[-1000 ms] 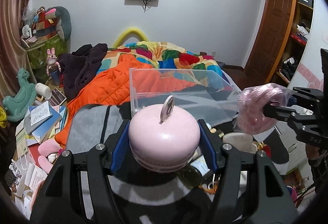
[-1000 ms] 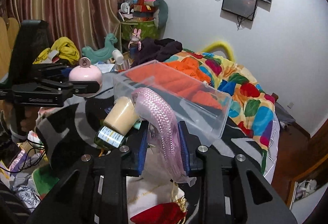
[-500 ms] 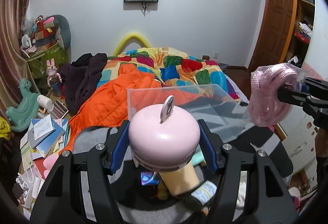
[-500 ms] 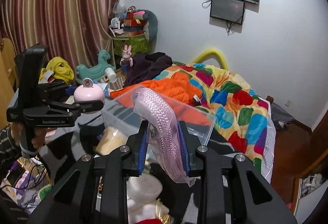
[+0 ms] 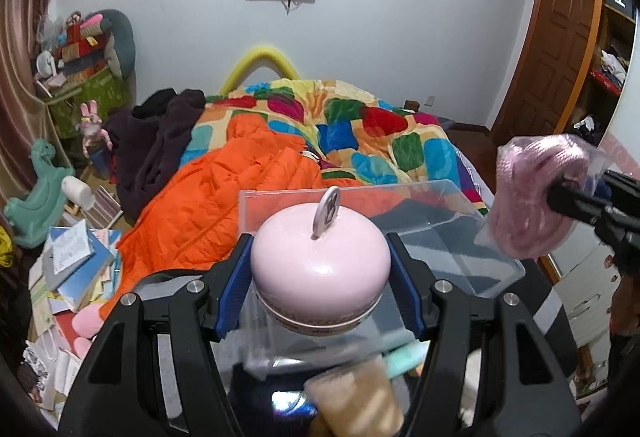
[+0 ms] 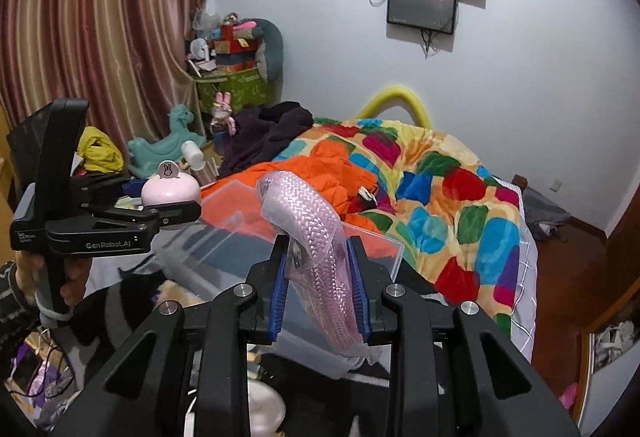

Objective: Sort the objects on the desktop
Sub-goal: 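Carry the pink rope into the clear box with the right gripper while the left lifts the pink jar, then lower the pink jar into the clear box and open the left gripper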

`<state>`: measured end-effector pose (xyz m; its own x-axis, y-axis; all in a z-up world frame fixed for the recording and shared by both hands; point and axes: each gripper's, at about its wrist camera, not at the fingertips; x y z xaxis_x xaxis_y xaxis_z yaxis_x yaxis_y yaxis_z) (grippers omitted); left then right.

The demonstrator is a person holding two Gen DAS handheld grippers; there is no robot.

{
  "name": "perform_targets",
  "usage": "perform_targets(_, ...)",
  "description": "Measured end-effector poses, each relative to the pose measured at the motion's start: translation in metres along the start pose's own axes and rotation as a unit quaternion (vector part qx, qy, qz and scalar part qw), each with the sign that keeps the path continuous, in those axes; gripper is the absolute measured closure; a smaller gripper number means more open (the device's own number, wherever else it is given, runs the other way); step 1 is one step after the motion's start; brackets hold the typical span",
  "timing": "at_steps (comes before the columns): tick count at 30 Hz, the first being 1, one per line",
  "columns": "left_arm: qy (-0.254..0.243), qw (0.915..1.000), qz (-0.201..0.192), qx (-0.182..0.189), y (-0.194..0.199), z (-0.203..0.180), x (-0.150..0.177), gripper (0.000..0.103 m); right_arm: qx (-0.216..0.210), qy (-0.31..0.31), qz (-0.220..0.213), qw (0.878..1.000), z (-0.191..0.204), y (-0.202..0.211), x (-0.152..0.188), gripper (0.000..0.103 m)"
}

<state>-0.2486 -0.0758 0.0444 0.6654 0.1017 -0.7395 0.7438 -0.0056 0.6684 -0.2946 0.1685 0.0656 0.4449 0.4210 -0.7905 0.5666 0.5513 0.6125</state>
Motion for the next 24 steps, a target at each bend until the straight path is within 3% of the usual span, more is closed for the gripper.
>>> perform_targets(11, -0.017, 0.9982, 0.055, -0.017, -0.059, -0.009, 0.01, 0.04, -0.003, -0.015, 0.053, 0.998, -0.013, -0.053, 0.015, 0.078)
perform_targets(24, -0.055, 0.9947, 0.082, -0.028, -0.072, -0.021, 0.026, 0.04, -0.019, -0.027, 0.086, 0.996, -0.014, -0.076, 0.027, 0.084)
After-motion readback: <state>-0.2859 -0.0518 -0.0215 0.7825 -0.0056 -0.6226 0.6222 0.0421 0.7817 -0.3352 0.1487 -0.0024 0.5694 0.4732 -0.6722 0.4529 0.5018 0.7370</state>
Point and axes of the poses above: each gripper's, at about its wrist camera, not at the fingertips, and y roughly against the way its jaws point, z to its left, x to its underside, and after that the axes turned 3 degrees about -x, right-handed
